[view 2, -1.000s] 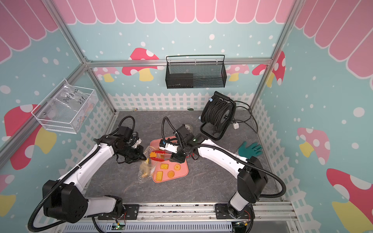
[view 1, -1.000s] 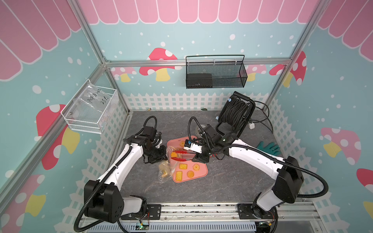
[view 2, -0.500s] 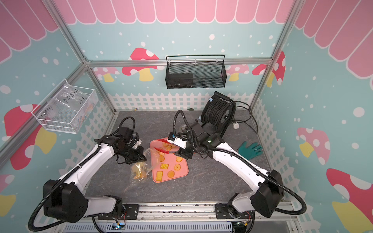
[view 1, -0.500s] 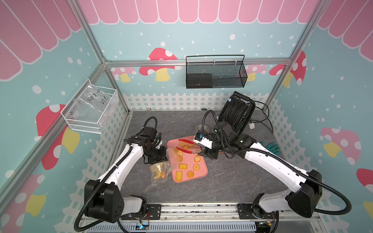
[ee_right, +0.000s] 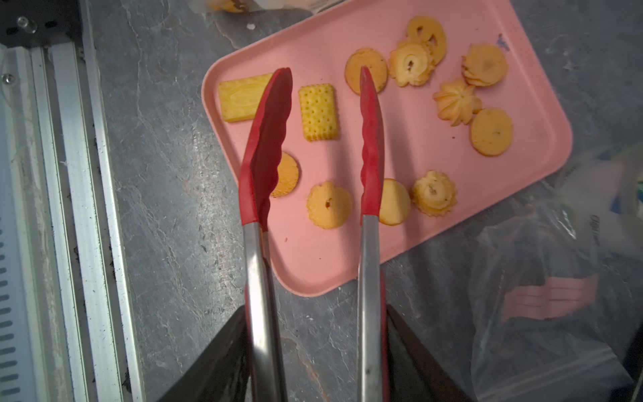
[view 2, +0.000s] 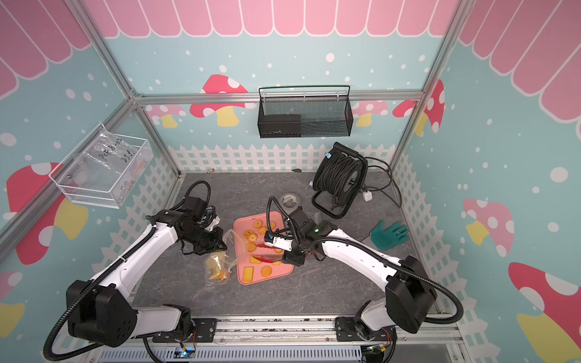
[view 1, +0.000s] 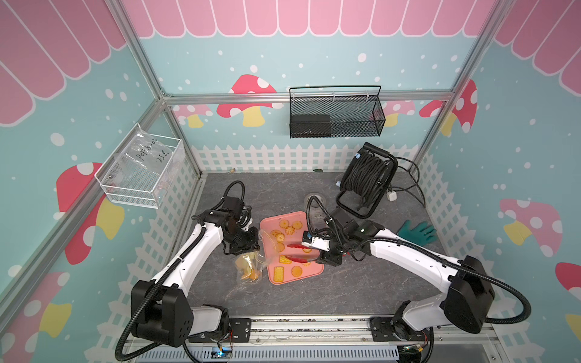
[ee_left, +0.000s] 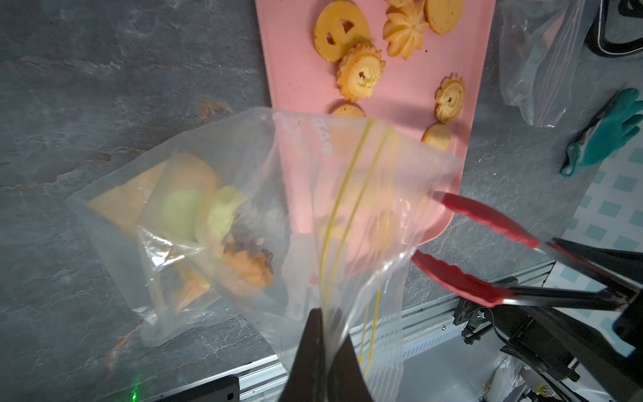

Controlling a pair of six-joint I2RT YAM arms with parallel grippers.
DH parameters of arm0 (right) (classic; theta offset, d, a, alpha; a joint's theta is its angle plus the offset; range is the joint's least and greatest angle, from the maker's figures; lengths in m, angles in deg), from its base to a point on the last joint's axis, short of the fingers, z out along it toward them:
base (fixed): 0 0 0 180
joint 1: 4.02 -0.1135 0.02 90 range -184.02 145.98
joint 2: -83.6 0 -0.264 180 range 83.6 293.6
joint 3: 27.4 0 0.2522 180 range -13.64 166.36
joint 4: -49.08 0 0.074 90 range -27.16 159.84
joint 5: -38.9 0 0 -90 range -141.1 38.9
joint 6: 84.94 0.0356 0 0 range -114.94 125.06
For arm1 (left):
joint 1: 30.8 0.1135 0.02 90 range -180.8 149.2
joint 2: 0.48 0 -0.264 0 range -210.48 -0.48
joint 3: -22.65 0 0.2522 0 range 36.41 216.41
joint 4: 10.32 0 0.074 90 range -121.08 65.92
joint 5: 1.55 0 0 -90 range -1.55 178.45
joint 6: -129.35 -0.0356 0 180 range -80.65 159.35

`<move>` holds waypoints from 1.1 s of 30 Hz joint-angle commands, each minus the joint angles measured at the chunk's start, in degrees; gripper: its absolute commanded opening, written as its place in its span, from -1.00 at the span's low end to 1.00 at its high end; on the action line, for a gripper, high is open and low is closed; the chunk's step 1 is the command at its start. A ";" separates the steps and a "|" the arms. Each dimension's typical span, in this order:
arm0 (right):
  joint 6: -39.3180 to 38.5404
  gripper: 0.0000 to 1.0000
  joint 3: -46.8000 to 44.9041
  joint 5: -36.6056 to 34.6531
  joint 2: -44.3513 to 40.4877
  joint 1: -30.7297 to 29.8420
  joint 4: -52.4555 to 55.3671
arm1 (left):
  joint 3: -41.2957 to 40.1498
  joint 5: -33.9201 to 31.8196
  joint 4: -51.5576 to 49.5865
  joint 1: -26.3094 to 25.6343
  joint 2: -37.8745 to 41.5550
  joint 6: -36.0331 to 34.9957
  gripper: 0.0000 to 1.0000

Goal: Put the cookies into a resealable bag to prevent moisture
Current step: Place the cookie in the ziploc bag, then pick up the cookie from the tray.

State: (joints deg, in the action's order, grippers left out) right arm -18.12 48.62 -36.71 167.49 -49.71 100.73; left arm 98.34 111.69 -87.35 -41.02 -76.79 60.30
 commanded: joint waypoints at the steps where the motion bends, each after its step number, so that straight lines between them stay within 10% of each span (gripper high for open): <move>1: -2.72 0.17 0.01 -0.46 2.73 -1.36 -2.47 | 1.75 -0.81 -1.06 -0.11 -0.50 -1.34 -1.00; 33: -2.81 -0.03 9.25 -11.48 11.18 -4.76 0.52 | 0.49 -0.48 -0.97 -0.14 -0.99 -1.63 -1.00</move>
State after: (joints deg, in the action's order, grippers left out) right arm -21.02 55.99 -47.71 180.98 -54.35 99.90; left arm 98.60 111.58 -87.67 -41.02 -77.36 59.88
